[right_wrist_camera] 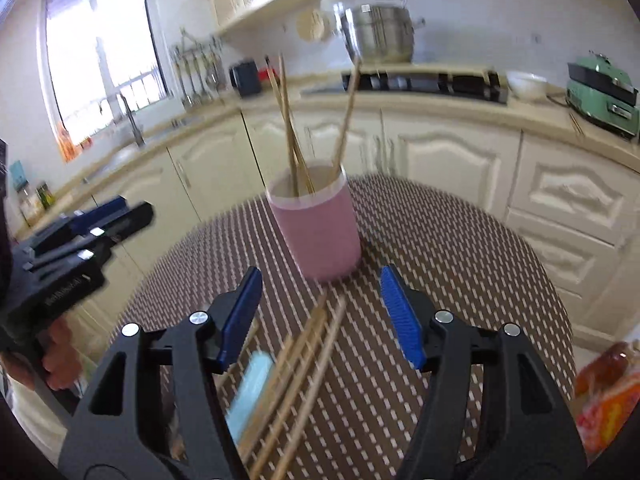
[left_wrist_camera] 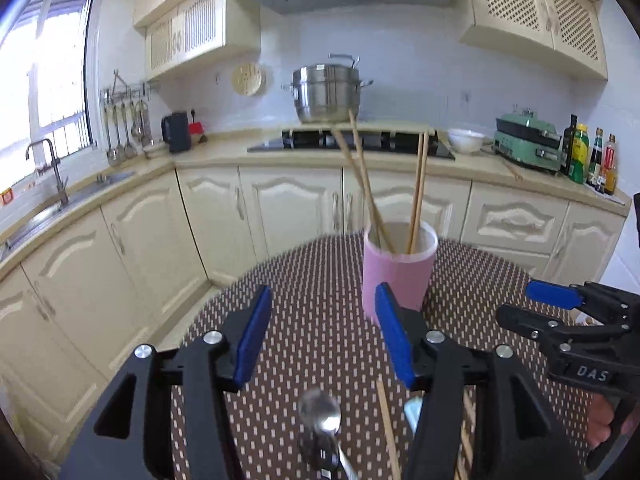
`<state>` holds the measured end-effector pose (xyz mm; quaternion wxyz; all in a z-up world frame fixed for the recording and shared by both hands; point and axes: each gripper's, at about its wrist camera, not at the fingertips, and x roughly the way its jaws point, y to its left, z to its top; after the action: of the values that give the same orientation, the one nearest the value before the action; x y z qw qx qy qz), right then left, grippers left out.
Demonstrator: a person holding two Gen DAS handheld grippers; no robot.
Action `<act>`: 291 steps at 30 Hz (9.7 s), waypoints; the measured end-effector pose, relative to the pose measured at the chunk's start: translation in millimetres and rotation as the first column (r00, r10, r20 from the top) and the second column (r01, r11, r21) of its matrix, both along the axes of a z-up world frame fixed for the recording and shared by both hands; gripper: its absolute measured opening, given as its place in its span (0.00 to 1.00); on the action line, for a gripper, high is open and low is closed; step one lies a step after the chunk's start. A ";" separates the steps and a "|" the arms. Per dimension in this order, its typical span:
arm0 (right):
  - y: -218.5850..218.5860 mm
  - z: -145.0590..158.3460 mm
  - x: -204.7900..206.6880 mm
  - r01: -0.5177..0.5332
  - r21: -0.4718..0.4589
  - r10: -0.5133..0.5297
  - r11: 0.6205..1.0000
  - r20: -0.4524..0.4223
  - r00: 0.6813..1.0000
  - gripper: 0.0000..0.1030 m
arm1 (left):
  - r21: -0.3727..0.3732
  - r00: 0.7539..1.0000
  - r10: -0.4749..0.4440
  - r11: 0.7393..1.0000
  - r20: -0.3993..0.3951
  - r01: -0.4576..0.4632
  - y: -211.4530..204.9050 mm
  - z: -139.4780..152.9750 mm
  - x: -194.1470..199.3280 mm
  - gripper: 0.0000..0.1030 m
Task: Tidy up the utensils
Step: 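Lower both chopsticks into the pink cup and open both grippers, then move both grippers back to the loose chopsticks and grasp one each, then carry both chopsticks over the pink cup and lower them in, then open both grippers to release the chopsticks into the cup, then move both open grippers back to the remaining chopsticks on the table, then grasp a wooden chopstick with the right gripper, then grasp a chopstick with the left gripper while the right gripper holds its chopstick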
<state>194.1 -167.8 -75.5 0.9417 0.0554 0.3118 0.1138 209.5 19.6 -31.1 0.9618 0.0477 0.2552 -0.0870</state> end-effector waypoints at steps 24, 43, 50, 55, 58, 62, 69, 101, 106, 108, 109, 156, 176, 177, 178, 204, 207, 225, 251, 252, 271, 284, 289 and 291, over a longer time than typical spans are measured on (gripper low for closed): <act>50.4 -86.5 10.5 -0.026 -0.247 -0.056 0.969 -0.321 0.946 0.11 | 0.058 0.957 -0.048 0.996 -0.285 0.068 -12.4 -90.2 -12.2 0.61; -16.6 -85.9 19.6 -0.042 0.020 0.046 0.999 -0.364 0.930 0.06 | 0.198 0.911 0.033 0.979 -0.411 0.054 -64.2 -118.4 32.9 0.26; -19.7 -77.0 32.9 0.008 0.073 0.022 0.997 -0.396 0.918 0.06 | 0.111 0.902 0.038 0.994 -0.431 0.011 -60.6 -111.3 53.2 0.06; -23.4 -66.0 33.8 0.017 0.066 0.007 0.998 -0.358 0.934 0.06 | 0.058 0.914 0.017 0.998 -0.405 0.007 -45.5 -94.4 57.5 0.06; -25.9 -55.3 34.9 0.025 0.072 0.000 0.997 -0.328 0.945 0.06 | 0.026 0.916 0.002 1.000 -0.402 0.010 -38.2 -85.8 57.4 0.06; -29.1 -36.9 35.6 0.030 0.068 -0.012 0.997 -0.258 0.966 0.06 | -0.009 0.929 -0.011 1.000 -0.369 0.008 -33.6 -68.7 56.2 0.06; -37.6 -10.7 35.7 0.058 0.097 -0.044 0.994 -0.145 0.988 0.06 | -0.079 0.961 -0.028 0.997 -0.274 0.007 -27.6 -26.0 56.3 0.06; -40.7 141.2 105.9 0.153 0.177 -0.199 0.972 0.277 0.940 0.06 | -0.194 0.985 -0.028 0.979 0.172 0.062 -63.4 156.0 102.8 0.06; -37.0 138.3 124.3 0.160 0.148 -0.199 0.976 0.307 0.931 0.06 | -0.196 0.986 0.002 0.980 0.166 0.031 -69.6 146.1 132.5 0.06; -35.6 133.9 130.0 0.154 0.139 -0.190 0.978 0.308 0.932 0.06 | -0.186 0.986 -0.002 0.982 0.165 0.033 -71.9 138.0 141.5 0.06; -34.7 129.8 133.6 0.151 0.133 -0.185 0.980 0.299 0.936 0.06 | -0.182 0.989 -0.006 0.983 0.151 0.033 -73.2 133.1 147.2 0.06; -40.8 37.1 22.6 0.189 -0.037 -0.189 0.981 0.009 0.982 0.62 | 0.009 0.999 0.010 1.000 -0.038 -0.009 -26.7 10.2 31.9 0.53; -8.8 -56.0 6.8 0.148 -0.044 -0.154 0.988 -0.255 0.954 0.63 | 0.005 0.973 -0.003 1.000 -0.229 0.004 3.0 -68.1 -10.8 0.58; -7.8 -59.1 6.7 0.148 -0.045 -0.154 0.988 -0.260 0.953 0.63 | 0.006 0.971 -0.003 1.000 -0.238 0.004 3.5 -71.8 -11.1 0.58; -5.7 -61.2 7.7 0.146 -0.048 -0.154 0.988 -0.265 0.952 0.63 | 0.008 0.969 -0.005 1.000 -0.247 0.007 3.8 -76.1 -11.4 0.58; 37.6 -77.0 34.4 0.102 -0.183 -0.152 0.978 -0.286 0.946 0.66 | -0.021 0.939 -0.007 1.000 -0.342 -0.001 13.0 -102.4 -0.7 0.58; 43.6 -77.2 39.1 0.120 -0.206 -0.179 0.971 -0.296 0.938 0.63 | -0.007 0.939 -0.003 1.000 -0.344 0.001 10.7 -103.6 -1.1 0.58; -20.8 -83.2 65.6 0.097 0.196 -0.013 0.976 -0.390 0.921 0.06 | -0.085 0.897 -0.299 0.954 -0.325 0.287 -70.6 -90.0 -11.9 0.58; -95.5 -92.2 39.9 0.057 0.271 0.056 0.961 -0.393 0.918 0.06 | 0.160 0.900 -0.108 0.968 -0.422 0.191 -148.5 -117.9 49.0 0.05; -94.8 -92.1 40.1 0.058 0.272 0.056 0.961 -0.393 0.918 0.06 | 0.152 0.896 -0.121 0.967 -0.428 0.204 -153.4 -117.7 49.9 0.05; -77.7 -74.7 32.4 0.050 0.250 0.050 0.967 -0.375 0.926 0.06 | 0.090 0.882 -0.199 0.961 -0.426 0.260 -141.9 -106.4 53.8 0.07; -73.9 -90.2 33.2 0.054 0.249 0.053 0.967 -0.406 0.912 0.06 | 0.064 0.877 -0.200 0.966 -0.437 0.252 -140.9 -126.4 55.8 0.13; -75.2 -91.8 35.7 0.054 0.247 0.053 0.968 -0.406 0.912 0.06 | 0.116 0.895 -0.181 0.962 -0.408 0.247 -150.2 -127.3 57.3 0.19; -75.1 -92.0 36.3 0.056 0.249 0.052 0.967 -0.407 0.912 0.06 | 0.116 0.896 -0.175 0.963 -0.409 0.241 -151.4 -126.9 60.3 0.19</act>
<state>230.4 -242.9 -167.5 0.8405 0.1990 0.4848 0.1377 269.8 -131.8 -158.0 0.8683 0.1351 0.4434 -0.1764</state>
